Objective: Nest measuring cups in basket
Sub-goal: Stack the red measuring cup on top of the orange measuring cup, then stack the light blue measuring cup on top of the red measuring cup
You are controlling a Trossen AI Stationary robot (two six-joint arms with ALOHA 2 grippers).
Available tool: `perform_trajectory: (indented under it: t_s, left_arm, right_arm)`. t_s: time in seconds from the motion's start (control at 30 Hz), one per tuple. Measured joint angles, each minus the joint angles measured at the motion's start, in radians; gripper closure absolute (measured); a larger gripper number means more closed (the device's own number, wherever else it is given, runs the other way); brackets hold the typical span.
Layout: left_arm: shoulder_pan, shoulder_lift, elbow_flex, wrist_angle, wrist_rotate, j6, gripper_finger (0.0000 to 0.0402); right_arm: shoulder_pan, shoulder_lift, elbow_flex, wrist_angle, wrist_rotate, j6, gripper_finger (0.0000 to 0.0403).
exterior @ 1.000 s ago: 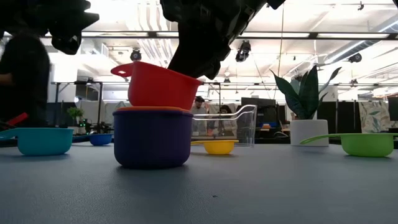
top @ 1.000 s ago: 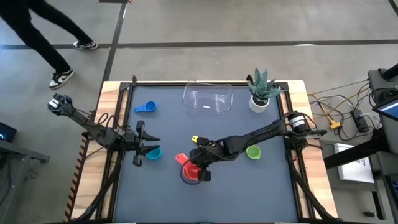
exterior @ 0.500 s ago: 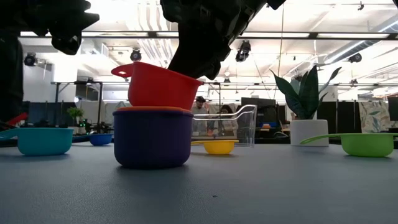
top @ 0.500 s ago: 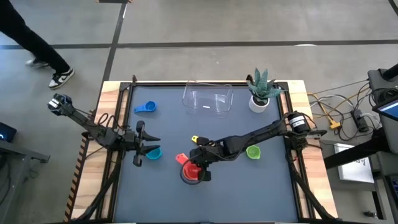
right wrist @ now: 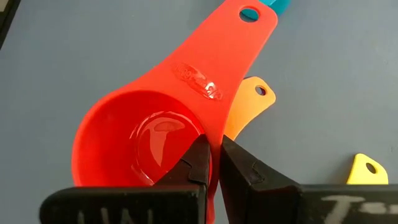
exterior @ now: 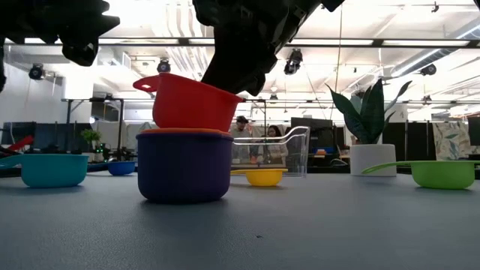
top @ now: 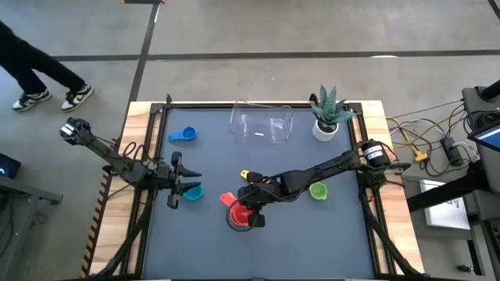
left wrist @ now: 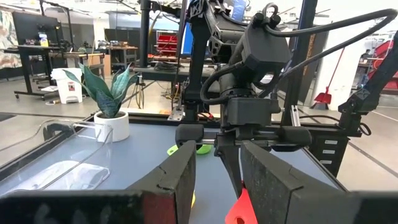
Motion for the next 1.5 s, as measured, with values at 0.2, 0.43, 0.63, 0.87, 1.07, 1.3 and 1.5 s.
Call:
perform_trajectory:
  t_s: [0.2, 0.43, 0.63, 0.87, 1.07, 1.3, 1.5]
  left_arm:
    - [0.000, 0.000, 0.000, 0.000, 0.000, 0.000, 0.0291]
    - [0.000, 0.000, 0.000, 0.000, 0.000, 0.000, 0.0291]
    - [0.000, 0.000, 0.000, 0.000, 0.000, 0.000, 0.0291]
    - [0.000, 0.000, 0.000, 0.000, 0.000, 0.000, 0.0291]
    - [0.000, 0.000, 0.000, -0.001, 0.000, 0.000, 0.0291]
    - [0.000, 0.000, 0.000, -0.008, 0.000, -0.015, 0.0291]
    - [0.000, 0.000, 0.000, -0.009, 0.000, -0.032, 0.0291]
  right_arm:
    - [0.000, 0.000, 0.000, 0.000, 0.000, 0.002, 0.0390]
    - [0.000, 0.000, 0.000, 0.000, 0.000, 0.002, 0.0349]
    - [0.000, 0.000, 0.000, 0.000, 0.009, 0.002, 0.0284]
    - [-0.002, -0.013, 0.000, -0.009, 0.010, 0.003, 0.0253]
    - [0.006, -0.031, 0.000, -0.011, 0.062, -0.007, 0.0262]
    - [0.032, -0.031, -0.013, -0.009, 0.089, -0.025, 0.0280]
    - [0.054, -0.091, -0.101, 0.037, 0.156, -0.031, 0.0287]
